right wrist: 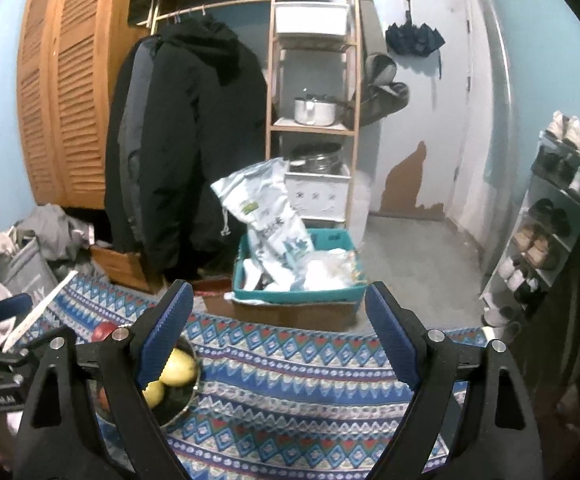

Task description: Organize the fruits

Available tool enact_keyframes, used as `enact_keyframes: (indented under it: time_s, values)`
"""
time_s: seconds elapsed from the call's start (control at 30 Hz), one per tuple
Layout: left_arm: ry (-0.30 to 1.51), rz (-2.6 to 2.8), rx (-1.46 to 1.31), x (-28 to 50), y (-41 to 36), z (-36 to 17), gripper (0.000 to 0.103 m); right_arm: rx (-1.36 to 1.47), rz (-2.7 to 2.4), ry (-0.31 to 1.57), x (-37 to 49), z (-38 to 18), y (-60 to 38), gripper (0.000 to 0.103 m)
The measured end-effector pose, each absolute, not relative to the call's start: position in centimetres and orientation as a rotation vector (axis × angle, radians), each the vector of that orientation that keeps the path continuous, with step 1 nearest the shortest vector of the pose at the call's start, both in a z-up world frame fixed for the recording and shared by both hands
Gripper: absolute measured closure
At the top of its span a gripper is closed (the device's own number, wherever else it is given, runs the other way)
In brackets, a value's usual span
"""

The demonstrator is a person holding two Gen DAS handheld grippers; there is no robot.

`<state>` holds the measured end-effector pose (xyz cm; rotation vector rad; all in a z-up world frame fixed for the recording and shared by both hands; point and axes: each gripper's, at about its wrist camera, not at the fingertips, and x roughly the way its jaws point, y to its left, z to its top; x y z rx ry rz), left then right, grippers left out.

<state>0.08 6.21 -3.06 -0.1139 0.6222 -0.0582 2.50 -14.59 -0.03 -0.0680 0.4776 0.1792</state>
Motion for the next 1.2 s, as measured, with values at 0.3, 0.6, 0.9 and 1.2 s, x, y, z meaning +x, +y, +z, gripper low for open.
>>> enact_keyframes:
  time_s: [0.3, 0.6, 0.9, 1.2]
  values:
    - [0.587, -0.087, -0.102, -0.3, 5.1, -2.1, 0.001, -0.063, 0.13, 0.435, 1.4, 0.5, -17.6, 0.016]
    - [0.591, -0.088, -0.089, 0.2, 4.0, -2.3, 0.001, -0.055, 0.105, 0.441, 1.2, 0.2, -19.3, 0.016]
    - [0.587, -0.062, -0.055, 0.2, 3.3, -2.3, 0.001, -0.046, 0.095, 0.471, 1.6, -0.3, -19.9, 0.016]
    - [0.591, -0.061, -0.054, 0.2, 3.2, -2.4, 0.001, -0.063, 0.096, 0.477, 1.5, -0.4, -19.7, 0.016]
